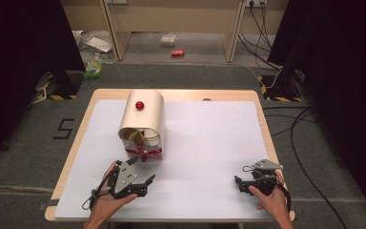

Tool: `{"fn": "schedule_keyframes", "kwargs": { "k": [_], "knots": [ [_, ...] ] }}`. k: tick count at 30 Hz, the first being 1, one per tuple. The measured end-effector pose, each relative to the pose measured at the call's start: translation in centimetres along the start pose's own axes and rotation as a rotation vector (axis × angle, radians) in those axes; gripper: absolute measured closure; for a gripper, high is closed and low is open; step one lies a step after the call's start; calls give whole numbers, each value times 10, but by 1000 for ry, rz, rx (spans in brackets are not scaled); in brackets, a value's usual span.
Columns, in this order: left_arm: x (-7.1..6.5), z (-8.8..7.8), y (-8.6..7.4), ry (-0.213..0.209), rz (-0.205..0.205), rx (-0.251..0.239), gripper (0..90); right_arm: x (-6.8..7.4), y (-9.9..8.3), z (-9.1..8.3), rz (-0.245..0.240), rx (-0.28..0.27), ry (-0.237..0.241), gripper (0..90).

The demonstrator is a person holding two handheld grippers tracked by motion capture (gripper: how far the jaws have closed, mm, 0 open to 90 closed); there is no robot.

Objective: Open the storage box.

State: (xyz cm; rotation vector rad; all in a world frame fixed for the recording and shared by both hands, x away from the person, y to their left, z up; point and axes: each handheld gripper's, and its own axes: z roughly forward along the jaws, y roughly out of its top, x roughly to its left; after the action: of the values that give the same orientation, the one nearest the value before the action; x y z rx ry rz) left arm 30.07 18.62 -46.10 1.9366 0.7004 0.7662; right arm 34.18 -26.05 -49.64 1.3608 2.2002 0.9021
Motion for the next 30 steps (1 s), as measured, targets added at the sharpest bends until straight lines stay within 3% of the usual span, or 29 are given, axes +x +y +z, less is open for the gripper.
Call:
{"fn": "schedule_keyframes", "kwargs": {
  "k": [7, 16, 30],
  "knots": [
    [-3, 10, 5, -2, 95, -4, 180, 0, 0, 0, 0, 0, 2, 39],
    [-2, 16, 5, 14, 145, 7, 185, 0, 0, 0, 0, 0, 0, 39],
    [-3, 26, 3, 74, 286, 75, 195, 0, 0, 0, 0, 0, 1, 38]
  ]
}}
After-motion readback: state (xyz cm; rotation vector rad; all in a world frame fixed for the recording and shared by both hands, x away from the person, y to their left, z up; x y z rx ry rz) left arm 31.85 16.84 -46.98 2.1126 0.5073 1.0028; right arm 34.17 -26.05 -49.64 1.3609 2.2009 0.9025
